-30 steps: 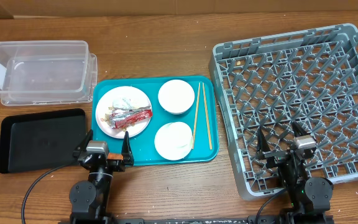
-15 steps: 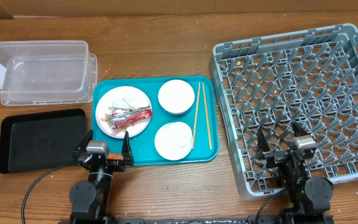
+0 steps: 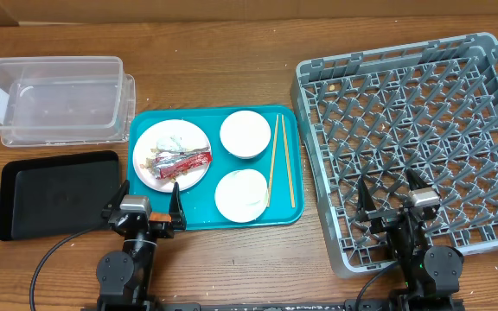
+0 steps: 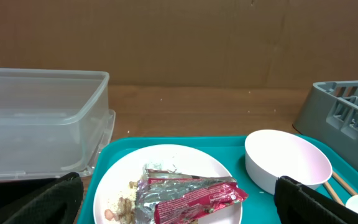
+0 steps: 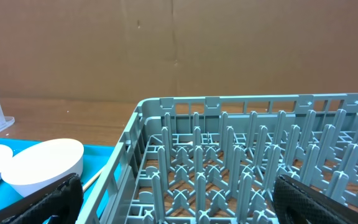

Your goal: Sort waste into correct bins and load items into the dishwasher

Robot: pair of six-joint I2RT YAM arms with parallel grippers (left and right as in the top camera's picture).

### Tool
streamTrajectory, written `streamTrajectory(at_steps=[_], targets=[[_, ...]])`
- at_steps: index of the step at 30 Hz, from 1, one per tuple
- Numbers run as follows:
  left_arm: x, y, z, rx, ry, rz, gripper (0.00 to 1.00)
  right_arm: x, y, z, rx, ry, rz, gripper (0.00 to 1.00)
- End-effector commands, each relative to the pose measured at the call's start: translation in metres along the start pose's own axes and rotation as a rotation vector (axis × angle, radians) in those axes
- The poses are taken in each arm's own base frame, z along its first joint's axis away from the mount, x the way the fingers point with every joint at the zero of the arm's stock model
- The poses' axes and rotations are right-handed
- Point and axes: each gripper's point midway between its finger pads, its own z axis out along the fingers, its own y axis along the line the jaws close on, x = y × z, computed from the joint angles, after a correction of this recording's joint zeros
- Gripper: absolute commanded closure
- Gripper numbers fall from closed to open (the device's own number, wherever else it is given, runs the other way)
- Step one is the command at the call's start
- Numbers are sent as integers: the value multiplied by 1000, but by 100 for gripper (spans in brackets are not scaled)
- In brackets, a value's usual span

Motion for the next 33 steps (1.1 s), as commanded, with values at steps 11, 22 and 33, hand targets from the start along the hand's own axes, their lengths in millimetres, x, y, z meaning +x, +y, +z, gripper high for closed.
streamTrajectory(at_steps=[11,22,33], targets=[[1,0,0,6,-1,18,0,2,1,0,-4,-4,-1,0],[1,-1,0,7,-2,18,0,2,0,0,-1,-4,4,0],[1,4,0,-21,-2,18,0,3,-15,-1,90,2,38,0]])
